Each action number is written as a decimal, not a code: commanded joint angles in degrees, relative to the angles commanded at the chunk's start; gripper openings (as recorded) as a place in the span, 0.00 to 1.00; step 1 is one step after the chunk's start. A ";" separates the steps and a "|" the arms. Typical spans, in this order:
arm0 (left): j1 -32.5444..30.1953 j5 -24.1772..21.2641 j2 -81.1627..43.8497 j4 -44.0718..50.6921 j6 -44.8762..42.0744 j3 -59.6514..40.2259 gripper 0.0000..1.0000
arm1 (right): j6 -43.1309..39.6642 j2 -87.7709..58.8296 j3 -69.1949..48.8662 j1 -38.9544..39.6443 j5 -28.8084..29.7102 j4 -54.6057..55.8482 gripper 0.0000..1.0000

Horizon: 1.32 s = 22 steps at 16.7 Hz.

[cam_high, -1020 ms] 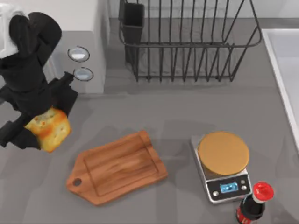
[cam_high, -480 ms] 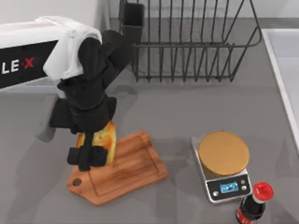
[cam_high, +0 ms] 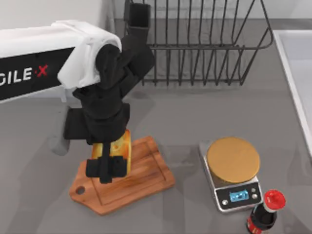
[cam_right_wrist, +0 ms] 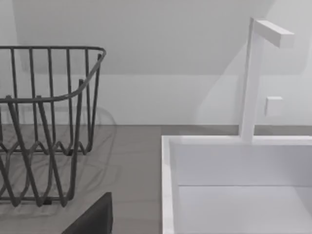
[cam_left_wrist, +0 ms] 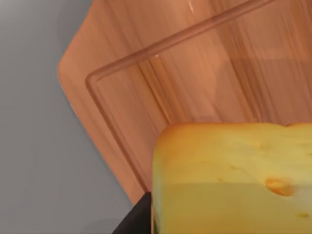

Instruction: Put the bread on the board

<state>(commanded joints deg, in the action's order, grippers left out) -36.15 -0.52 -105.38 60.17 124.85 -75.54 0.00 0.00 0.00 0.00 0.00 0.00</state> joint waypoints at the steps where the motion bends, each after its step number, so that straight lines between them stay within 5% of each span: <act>1: 0.00 0.00 0.00 0.00 0.00 0.00 0.00 | 0.00 0.00 0.00 0.00 0.00 0.00 1.00; 16: 0.01 -0.02 -3.52 -9.76 -0.07 6.24 0.00 | 0.00 0.00 0.00 0.00 0.00 0.00 1.00; 22: 0.01 -0.02 -3.52 -9.76 -0.07 6.24 0.45 | 0.00 0.00 0.00 0.00 0.00 0.00 1.00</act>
<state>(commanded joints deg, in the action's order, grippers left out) -36.14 -0.54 -108.90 50.41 124.78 -69.30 0.00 0.00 0.00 0.00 0.00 0.00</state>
